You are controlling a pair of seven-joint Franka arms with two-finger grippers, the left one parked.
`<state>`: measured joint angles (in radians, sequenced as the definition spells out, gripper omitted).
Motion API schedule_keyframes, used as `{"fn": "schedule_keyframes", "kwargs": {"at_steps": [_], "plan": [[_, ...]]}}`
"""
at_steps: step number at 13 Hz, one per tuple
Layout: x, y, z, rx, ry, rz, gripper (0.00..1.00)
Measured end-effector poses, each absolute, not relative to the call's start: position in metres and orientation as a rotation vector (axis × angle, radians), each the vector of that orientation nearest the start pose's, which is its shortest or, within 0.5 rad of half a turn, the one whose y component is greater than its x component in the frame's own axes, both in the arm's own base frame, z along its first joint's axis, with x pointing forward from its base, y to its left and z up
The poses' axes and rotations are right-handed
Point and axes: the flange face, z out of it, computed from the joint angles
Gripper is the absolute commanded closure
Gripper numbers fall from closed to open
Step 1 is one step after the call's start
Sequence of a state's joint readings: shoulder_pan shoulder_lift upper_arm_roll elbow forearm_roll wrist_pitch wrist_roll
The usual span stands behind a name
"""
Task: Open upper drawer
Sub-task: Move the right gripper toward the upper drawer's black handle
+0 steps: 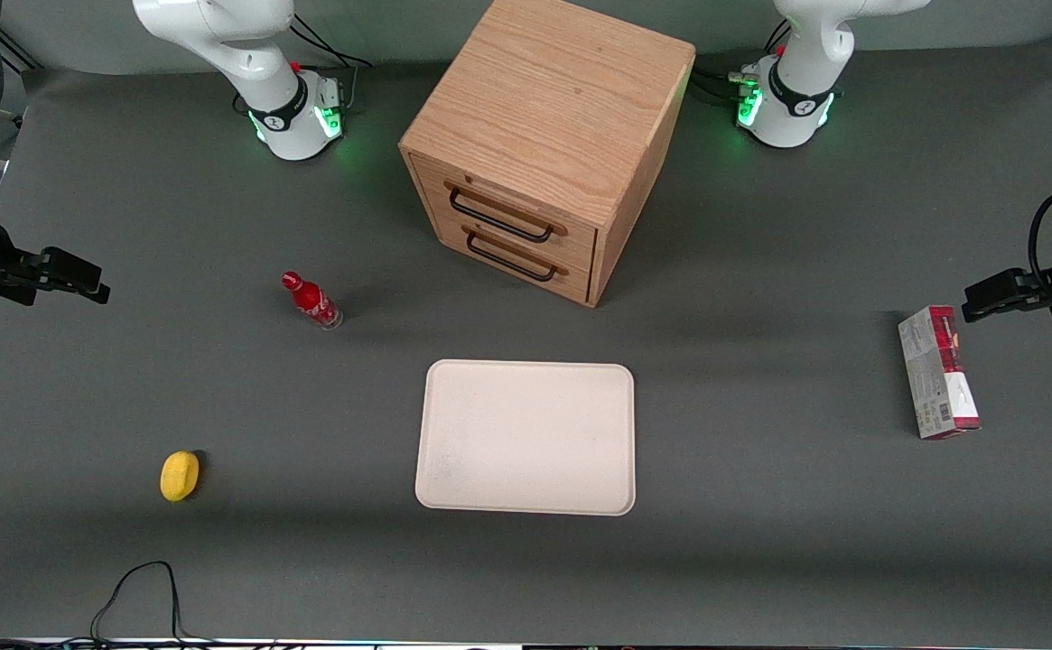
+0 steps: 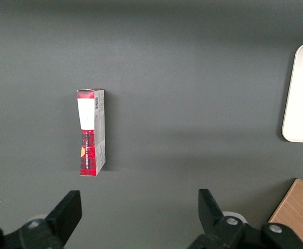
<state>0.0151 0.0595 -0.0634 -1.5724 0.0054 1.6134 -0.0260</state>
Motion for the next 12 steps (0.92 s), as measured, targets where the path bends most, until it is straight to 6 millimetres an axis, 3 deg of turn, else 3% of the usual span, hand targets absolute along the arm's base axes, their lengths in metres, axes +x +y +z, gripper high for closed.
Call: {"fn": "schedule_keyframes", "kwargs": {"at_steps": [4,6,8,12], "plan": [[0.575,-0.024,0.595,-3.139,0.02,0.026,0.0],[0.576,-0.009,0.598,-3.138,-0.037,0.015,0.0],[0.576,0.035,0.604,-3.133,-0.16,-0.003,0.0],[0.557,0.153,0.607,-3.098,-0.482,-0.008,0.0]]}}
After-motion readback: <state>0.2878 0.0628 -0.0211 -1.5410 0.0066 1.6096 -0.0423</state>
